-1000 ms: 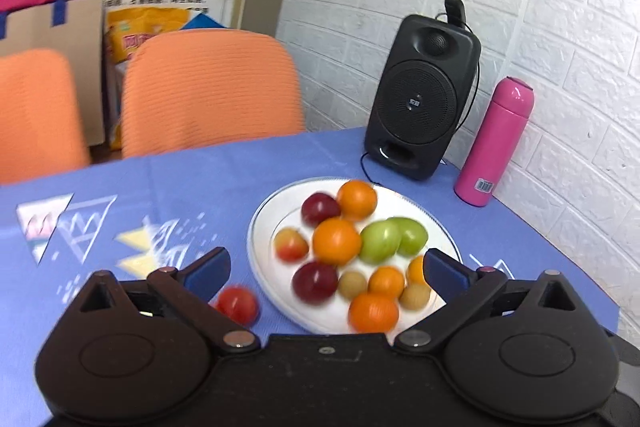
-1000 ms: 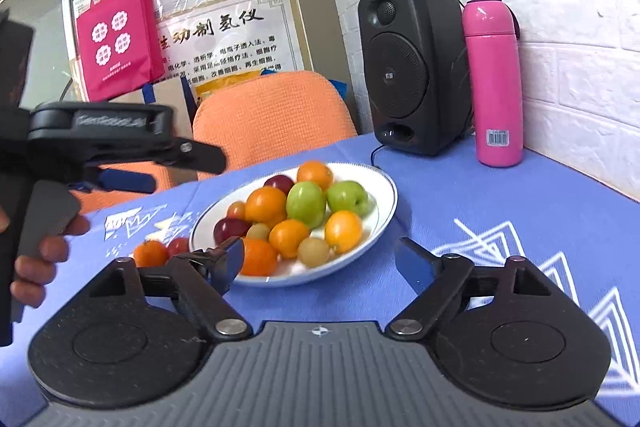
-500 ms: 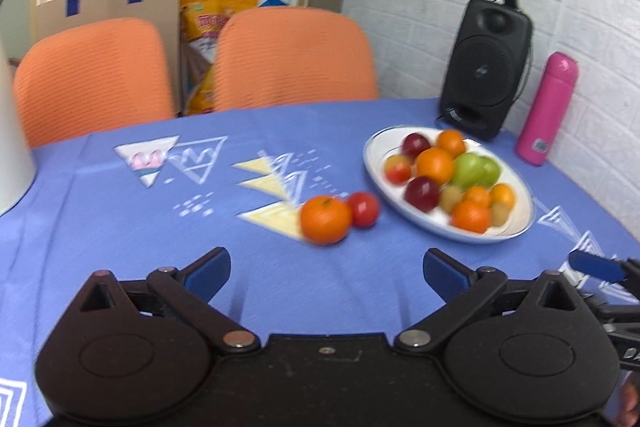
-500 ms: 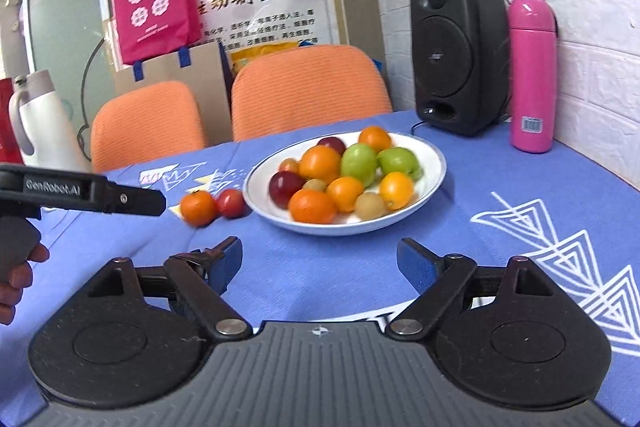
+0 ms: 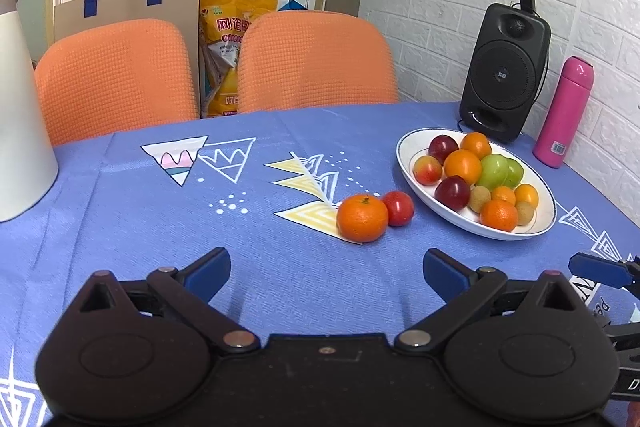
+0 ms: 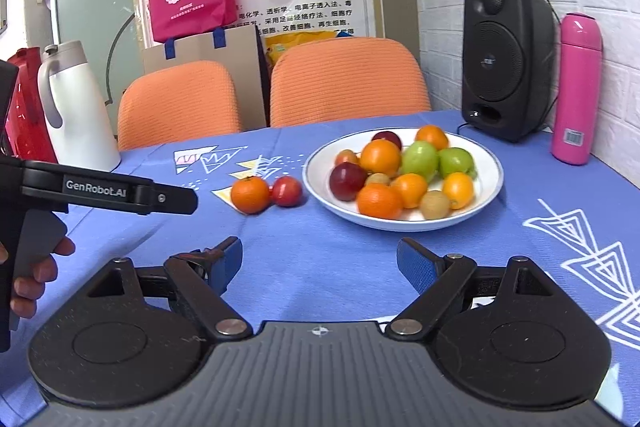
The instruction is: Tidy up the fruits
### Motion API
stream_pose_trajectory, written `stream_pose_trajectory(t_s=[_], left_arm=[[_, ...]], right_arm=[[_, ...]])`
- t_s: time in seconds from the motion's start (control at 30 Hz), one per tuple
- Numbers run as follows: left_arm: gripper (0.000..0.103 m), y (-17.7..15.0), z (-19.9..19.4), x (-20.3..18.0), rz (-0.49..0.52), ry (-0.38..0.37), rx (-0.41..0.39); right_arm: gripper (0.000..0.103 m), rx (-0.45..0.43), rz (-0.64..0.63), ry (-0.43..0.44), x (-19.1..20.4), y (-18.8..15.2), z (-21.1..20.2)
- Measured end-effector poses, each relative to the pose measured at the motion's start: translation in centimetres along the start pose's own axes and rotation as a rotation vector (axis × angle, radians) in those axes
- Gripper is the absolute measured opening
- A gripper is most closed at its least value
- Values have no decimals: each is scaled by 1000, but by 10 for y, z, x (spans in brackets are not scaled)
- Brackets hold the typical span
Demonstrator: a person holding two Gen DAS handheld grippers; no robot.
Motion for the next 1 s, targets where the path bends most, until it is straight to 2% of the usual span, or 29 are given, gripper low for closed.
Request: stream_pose_trajectory(t_s=[0.3, 0.57, 0.77, 1.0], left_arm=[[103, 6, 6, 11, -21, -9, 5], [103, 27, 15, 21, -50, -73, 1], [103, 44, 36, 28, -97, -156, 59], [103, 50, 66, 28, -121, -223, 136]], right_arm=[[103, 40, -16, 24, 21, 3, 19], [103, 54, 2, 57, 31, 9, 35], [103, 56, 30, 68, 35, 16, 52], [103, 82, 73, 94, 38, 22, 77]])
Point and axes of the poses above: each gripper's, at about its wrist camera, not at the fingertips, and z roughly the way its jaws point, x to its left, y to its top, the point moved 1 cm from there along z, roughly the way its jaws point, and after that the axes turned 8 degrees about -z, right-handed, at the moved point
